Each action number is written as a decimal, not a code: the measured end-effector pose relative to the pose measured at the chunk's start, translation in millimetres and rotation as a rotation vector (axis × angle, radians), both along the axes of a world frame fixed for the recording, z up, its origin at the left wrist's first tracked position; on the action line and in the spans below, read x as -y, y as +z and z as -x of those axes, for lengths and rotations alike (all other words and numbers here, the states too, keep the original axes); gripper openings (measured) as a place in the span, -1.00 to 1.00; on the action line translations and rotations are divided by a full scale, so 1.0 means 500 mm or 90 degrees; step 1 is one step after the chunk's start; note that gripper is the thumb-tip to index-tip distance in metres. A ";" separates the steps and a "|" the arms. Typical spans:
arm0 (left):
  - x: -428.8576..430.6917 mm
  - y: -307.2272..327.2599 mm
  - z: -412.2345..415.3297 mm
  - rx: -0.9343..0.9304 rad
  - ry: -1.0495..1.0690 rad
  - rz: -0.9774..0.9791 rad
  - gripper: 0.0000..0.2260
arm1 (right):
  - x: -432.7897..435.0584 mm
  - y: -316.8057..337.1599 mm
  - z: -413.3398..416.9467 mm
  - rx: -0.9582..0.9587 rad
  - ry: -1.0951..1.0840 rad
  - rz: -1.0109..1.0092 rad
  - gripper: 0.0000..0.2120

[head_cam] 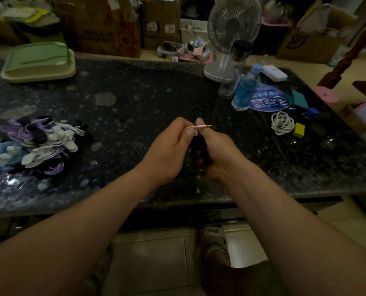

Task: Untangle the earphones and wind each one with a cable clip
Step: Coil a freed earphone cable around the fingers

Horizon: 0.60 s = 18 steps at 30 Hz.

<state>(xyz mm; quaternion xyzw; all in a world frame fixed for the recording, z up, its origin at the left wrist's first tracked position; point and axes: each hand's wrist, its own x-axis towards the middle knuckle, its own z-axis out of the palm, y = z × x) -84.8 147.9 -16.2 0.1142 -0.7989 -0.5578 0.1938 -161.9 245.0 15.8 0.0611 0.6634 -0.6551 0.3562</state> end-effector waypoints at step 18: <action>-0.034 0.002 -0.024 0.221 0.036 -0.125 -0.80 | 0.019 -0.037 -0.005 -0.077 0.058 -0.201 -0.72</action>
